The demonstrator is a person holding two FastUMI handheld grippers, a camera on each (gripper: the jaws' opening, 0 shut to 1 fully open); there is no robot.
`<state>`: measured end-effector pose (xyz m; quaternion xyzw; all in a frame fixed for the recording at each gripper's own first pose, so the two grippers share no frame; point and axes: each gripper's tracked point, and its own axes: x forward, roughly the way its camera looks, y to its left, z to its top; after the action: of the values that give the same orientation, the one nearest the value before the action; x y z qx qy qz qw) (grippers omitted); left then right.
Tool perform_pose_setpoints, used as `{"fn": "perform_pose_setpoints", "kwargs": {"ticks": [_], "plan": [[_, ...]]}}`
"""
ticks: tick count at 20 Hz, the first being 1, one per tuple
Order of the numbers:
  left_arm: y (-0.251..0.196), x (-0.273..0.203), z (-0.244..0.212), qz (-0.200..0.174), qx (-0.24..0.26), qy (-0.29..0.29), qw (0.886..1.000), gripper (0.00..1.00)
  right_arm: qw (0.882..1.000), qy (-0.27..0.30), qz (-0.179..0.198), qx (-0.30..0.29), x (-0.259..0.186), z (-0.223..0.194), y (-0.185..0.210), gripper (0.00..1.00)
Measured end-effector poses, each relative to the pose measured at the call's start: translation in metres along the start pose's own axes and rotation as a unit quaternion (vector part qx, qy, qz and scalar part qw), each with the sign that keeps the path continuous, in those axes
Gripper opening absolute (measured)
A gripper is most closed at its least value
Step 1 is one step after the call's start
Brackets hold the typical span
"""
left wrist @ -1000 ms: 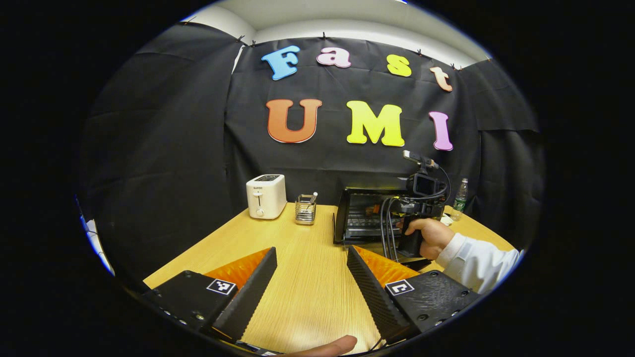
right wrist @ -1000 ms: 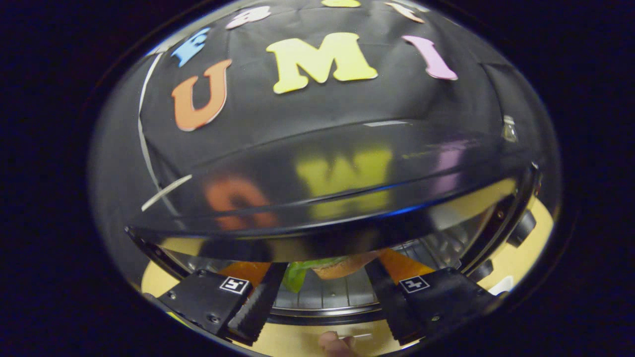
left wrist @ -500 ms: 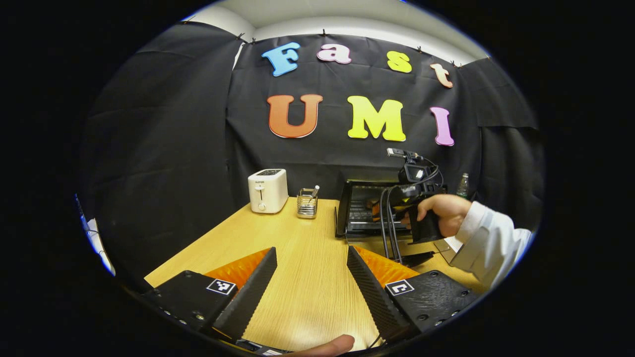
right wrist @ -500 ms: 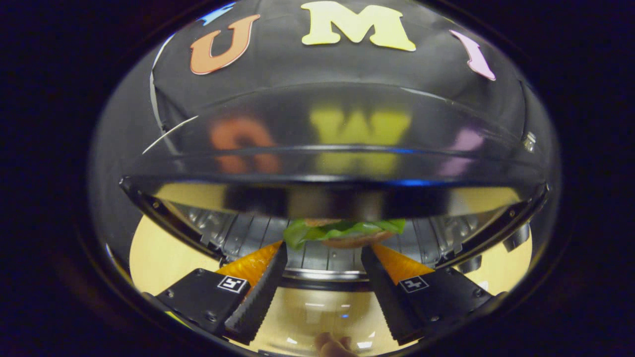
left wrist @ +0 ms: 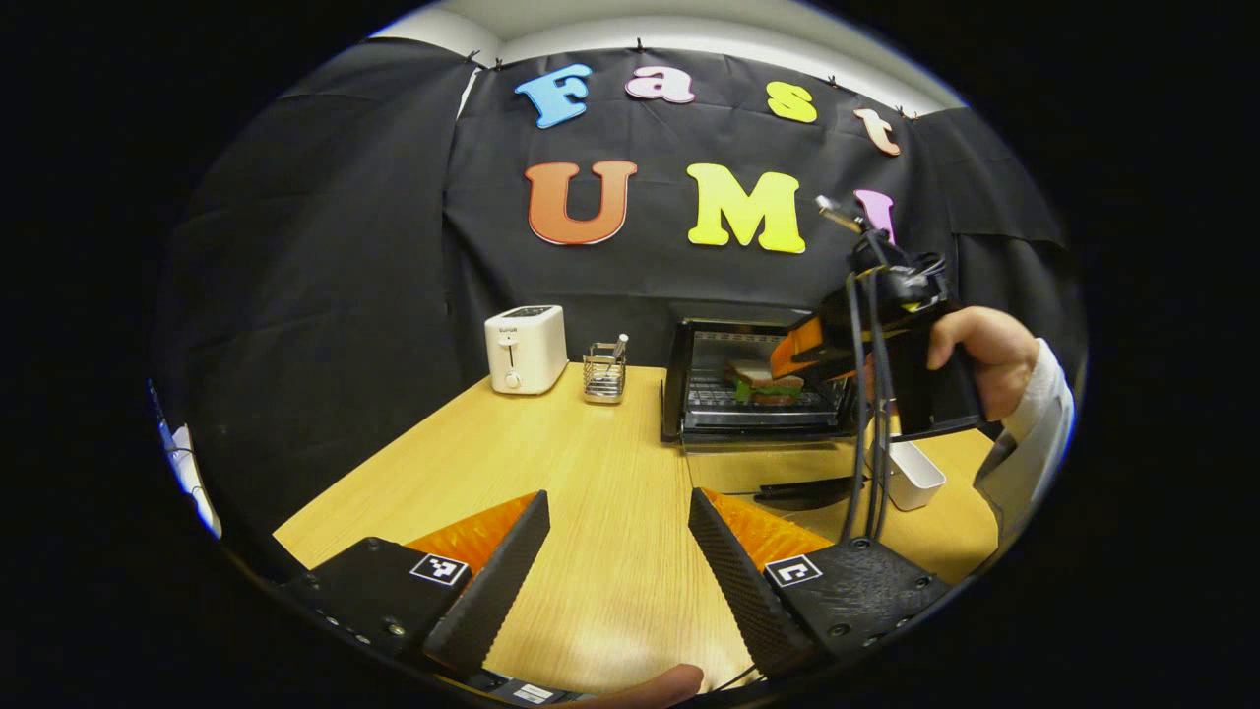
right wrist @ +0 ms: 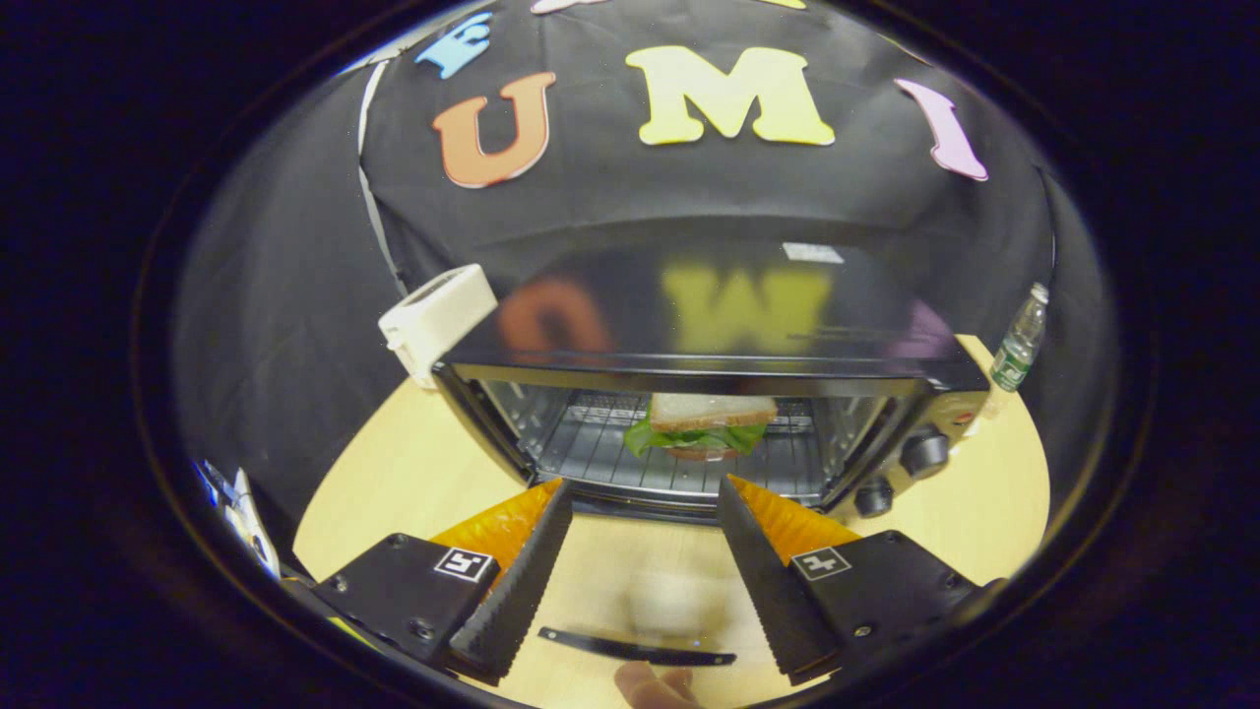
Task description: Open the electric oven with the left hand, put the food in, and close the electric oven.
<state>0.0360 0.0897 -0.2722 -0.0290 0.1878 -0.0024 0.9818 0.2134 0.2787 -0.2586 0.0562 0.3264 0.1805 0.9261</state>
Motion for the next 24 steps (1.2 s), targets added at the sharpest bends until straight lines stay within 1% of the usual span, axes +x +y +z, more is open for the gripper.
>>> {"fn": "perform_pose_setpoints", "kwargs": {"ticks": [2, 5, 8, 10, 11, 12, 13, 15, 17, 18, 20, 21, 24], "plan": [[-0.009, 0.008, -0.001, -0.007, -0.004, 0.007, 1.000, 0.94, 0.999, -0.046, 0.004, -0.001, -0.035, 0.012, -0.003, 0.95], [-0.022, 0.019, -0.001, -0.014, -0.006, 0.015, 1.000, 0.94, 0.991, -0.133, -0.012, -0.011, -0.093, 0.036, -0.017, 0.95], [-0.046, 0.031, -0.001, -0.038, -0.003, 0.019, 0.999, 0.94, 0.975, -0.213, -0.041, -0.044, -0.155, 0.053, -0.035, 0.94], [-0.063, 0.039, -0.006, -0.048, -0.001, 0.028, 0.998, 0.94, 0.962, -0.254, -0.076, -0.066, -0.200, 0.053, -0.060, 0.94], [-0.073, 0.043, -0.008, -0.054, 0.002, 0.033, 0.998, 0.94, 0.956, -0.270, -0.091, -0.068, -0.220, 0.061, -0.064, 0.94], [-0.083, 0.047, -0.012, -0.060, 0.004, 0.041, 0.997, 0.94, 0.952, -0.280, -0.103, -0.065, -0.238, 0.060, -0.073, 0.94], [-0.094, 0.050, -0.017, -0.066, 0.007, 0.048, 0.997, 0.94, 0.951, -0.284, -0.110, -0.058, -0.249, 0.057, -0.084, 0.94], [-0.115, 0.054, -0.027, -0.076, 0.014, 0.065, 0.995, 0.94, 0.948, -0.292, -0.117, -0.041, -0.268, 0.055, -0.103, 0.94], [-0.134, 0.061, -0.039, -0.082, 0.016, 0.087, 0.993, 0.94, 0.942, -0.307, -0.132, -0.031, -0.286, 0.055, -0.128, 0.95], [-0.142, 0.064, -0.045, -0.086, 0.014, 0.097, 0.991, 0.94, 0.939, -0.316, -0.135, -0.033, -0.292, 0.056, -0.135, 0.94], [-0.158, 0.070, -0.057, -0.089, 0.013, 0.116, 0.989, 0.94, 0.932, -0.341, -0.115, -0.044, -0.303, 0.059, -0.137, 0.95], [-0.166, 0.071, -0.060, -0.091, 0.015, 0.123, 0.988, 0.95, 0.930, -0.346, -0.113, -0.045, -0.307, 0.058, -0.141, 0.95], [-0.185, 0.077, -0.068, -0.097, 0.022, 0.135, 0.986, 0.94, 0.924, -0.355, -0.138, -0.035, -0.320, 0.050, -0.167, 0.96]]}}
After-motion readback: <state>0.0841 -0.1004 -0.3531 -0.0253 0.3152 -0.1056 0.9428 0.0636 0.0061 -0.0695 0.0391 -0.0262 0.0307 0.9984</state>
